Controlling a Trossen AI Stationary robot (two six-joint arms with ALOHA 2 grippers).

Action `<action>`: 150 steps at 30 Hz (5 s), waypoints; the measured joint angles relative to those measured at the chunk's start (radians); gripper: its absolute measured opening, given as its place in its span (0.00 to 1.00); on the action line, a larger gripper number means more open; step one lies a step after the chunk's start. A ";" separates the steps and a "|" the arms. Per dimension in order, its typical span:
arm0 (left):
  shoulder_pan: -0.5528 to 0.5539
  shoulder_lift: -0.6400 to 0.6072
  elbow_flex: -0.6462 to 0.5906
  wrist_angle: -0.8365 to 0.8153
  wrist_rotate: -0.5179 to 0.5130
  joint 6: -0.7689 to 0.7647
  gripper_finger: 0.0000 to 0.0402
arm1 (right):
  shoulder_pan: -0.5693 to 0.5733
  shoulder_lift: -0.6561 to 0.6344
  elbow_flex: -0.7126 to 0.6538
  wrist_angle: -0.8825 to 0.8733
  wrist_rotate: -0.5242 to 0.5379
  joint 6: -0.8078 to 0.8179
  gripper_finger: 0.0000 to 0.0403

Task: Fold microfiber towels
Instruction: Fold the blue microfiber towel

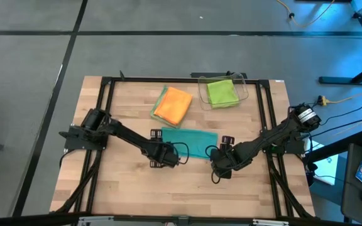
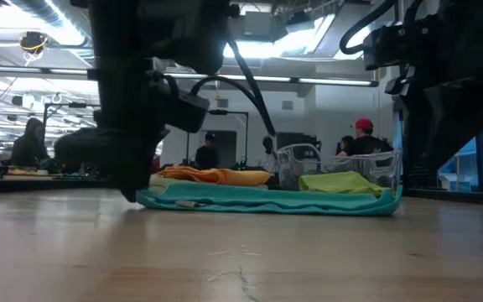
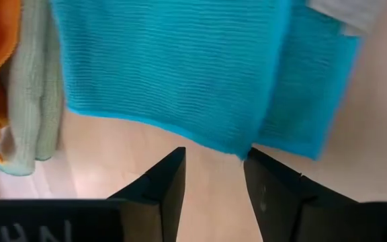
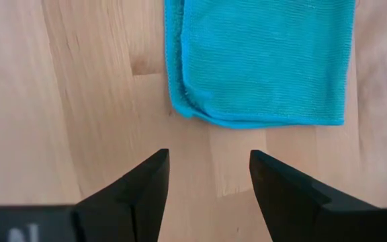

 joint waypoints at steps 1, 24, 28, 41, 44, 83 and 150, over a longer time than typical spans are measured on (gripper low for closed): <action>-0.003 0.000 0.000 0.000 0.000 0.000 0.36 | 0.000 0.000 0.000 0.000 0.001 0.000 0.52; -0.064 0.000 0.001 0.000 -0.064 0.011 0.33 | 0.000 0.000 0.000 0.004 0.002 0.000 0.52; -0.067 0.000 0.001 0.001 -0.069 0.011 0.27 | 0.000 0.000 0.000 0.011 0.002 0.001 0.52; -0.031 -0.001 0.002 0.053 -0.051 0.055 0.26 | 0.000 0.000 0.000 0.020 0.002 0.003 0.52; -0.024 -0.001 0.002 0.053 -0.048 0.055 0.26 | 0.000 0.000 0.000 0.020 0.002 0.003 0.52; -0.049 -0.001 0.002 0.023 0.036 0.036 0.21 | 0.000 0.000 0.000 0.029 0.002 0.000 0.52; -0.074 0.042 0.016 -0.029 -0.121 0.032 0.00 | -0.011 -0.001 -0.065 0.212 0.046 -0.242 0.52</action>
